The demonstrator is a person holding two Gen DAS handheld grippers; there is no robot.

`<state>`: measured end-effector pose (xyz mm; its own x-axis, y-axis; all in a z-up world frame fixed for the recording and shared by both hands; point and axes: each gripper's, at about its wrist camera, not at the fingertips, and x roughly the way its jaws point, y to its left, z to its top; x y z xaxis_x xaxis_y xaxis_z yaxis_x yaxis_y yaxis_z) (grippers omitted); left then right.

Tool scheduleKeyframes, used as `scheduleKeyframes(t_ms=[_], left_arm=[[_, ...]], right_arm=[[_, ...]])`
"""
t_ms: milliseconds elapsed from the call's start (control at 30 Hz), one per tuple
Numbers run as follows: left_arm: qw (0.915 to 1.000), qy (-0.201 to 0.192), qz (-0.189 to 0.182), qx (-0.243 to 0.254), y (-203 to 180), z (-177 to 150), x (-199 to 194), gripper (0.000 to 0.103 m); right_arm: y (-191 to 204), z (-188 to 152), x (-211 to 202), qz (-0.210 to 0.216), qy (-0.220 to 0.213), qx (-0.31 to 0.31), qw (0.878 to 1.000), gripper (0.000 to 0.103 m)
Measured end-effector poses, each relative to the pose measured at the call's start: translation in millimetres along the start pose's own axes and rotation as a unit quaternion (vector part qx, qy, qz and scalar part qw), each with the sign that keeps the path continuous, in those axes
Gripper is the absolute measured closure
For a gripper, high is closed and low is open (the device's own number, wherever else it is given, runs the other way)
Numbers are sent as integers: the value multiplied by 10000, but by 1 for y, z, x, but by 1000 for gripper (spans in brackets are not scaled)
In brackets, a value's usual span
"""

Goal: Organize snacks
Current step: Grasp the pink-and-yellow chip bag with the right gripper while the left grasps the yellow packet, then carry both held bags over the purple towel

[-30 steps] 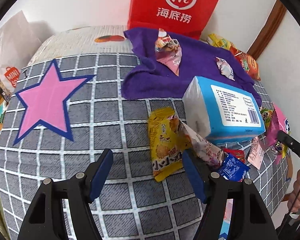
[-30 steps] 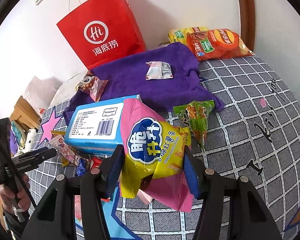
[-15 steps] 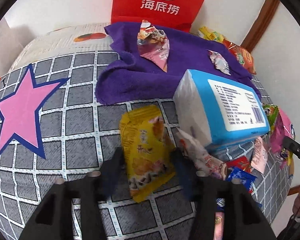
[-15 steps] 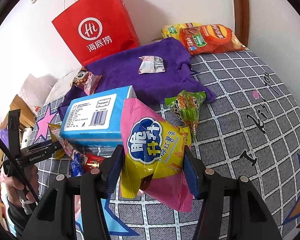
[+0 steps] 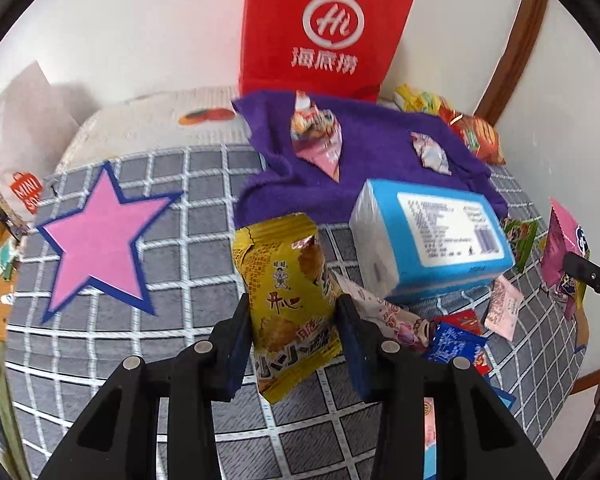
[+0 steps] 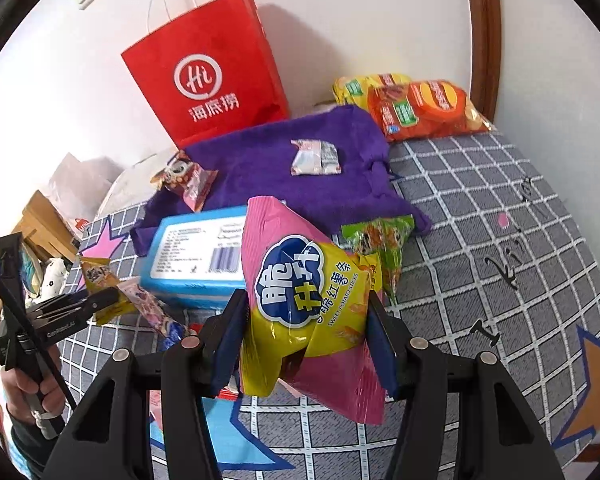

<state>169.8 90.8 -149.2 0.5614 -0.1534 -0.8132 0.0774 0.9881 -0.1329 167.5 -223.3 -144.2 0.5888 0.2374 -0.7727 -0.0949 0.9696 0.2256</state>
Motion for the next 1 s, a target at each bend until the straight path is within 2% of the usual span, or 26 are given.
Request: scheduleKeyframes(t_ms=[233,400,767,1000], left_arm=[[9995,-321,-25,-21,4,20,-31,64],[9989,-451,-120,-48,7,38,-38,64],[9981,-588,-28,171,0,93,-23,64],[9977,-622,37,249,-7,131,-3,64]], right_arm=[[12,25,-12,-22,-230,-139,9996,47],[21,45,-17,-5,-372,-227,9991,47],[24,96,5,6,-464,-380,9982,47],[26,139,37,96,-445,-448,9980,47]])
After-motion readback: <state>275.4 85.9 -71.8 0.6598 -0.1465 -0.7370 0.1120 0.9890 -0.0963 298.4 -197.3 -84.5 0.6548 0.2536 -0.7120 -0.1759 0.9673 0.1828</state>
